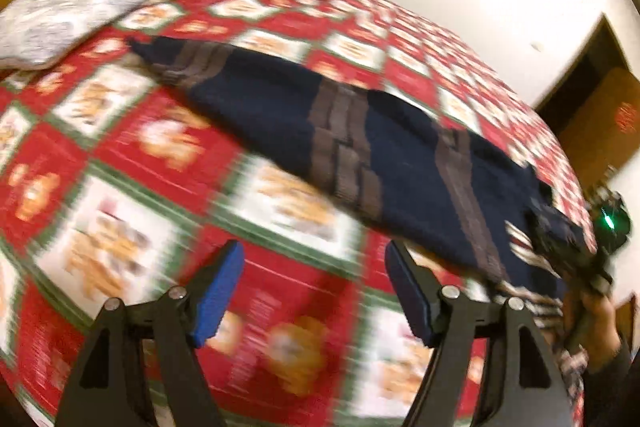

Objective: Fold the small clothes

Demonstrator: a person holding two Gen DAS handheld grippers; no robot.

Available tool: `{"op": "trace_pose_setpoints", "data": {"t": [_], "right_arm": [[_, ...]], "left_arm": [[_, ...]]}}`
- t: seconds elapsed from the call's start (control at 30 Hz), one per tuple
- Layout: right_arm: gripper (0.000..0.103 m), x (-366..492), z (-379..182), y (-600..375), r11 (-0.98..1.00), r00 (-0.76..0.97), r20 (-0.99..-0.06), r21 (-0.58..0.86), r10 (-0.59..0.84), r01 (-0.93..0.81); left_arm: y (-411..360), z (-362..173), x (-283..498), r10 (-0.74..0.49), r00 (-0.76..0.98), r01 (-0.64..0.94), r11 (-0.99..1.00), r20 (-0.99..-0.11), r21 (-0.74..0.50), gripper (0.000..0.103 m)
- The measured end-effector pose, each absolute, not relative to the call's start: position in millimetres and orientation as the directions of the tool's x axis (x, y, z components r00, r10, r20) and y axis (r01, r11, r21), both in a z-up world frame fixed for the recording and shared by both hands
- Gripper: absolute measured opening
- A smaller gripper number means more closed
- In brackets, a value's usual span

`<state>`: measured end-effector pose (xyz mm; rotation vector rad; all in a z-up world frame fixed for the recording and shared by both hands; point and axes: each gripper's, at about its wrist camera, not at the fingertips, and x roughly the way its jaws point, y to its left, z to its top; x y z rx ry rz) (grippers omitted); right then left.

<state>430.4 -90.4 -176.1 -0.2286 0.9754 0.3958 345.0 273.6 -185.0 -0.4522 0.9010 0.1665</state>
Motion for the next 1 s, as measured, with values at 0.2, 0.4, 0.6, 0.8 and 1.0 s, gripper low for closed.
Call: {"op": "trace_pose_setpoints", "data": {"t": [0.2,0.4,0.6,0.8,1.0], "right_arm": [[0.073,425.3,-171.8,-122.1,0.925,0.468,-0.833,0.126,0.295,-0.359],[0.073,385.7,-170.4,-116.1,0.928,0.596,-0.752,0.054,0.281,-0.369],[0.077,384.4,-177.9,-105.3,0.929,0.609,-0.762,-0.026,0.220,-0.369],[0.078,383.3,-180.4,-107.8,0.931,0.617,-0.758,-0.036,0.212,-0.363],[0.078,383.1,-180.8,-110.4,0.932,0.616,-0.754,-0.014,0.228,-0.362]], "left_arm": [[319.7,-177.0,346.8,0.063,0.658,-0.456,0.827,-0.750,-0.331,0.075],[355.9,-181.3,364.3,0.146,0.624,-0.553,0.777,-0.768,-0.302,0.075],[384.9,-186.6,382.4,0.138,0.645,-0.587,0.719,-0.751,-0.372,0.075],[402.3,-190.2,412.3,0.099,0.640,-0.605,0.675,-0.762,-0.422,0.074],[412.2,-191.1,431.2,0.135,0.626,-0.631,0.666,-0.768,-0.398,0.073]]}}
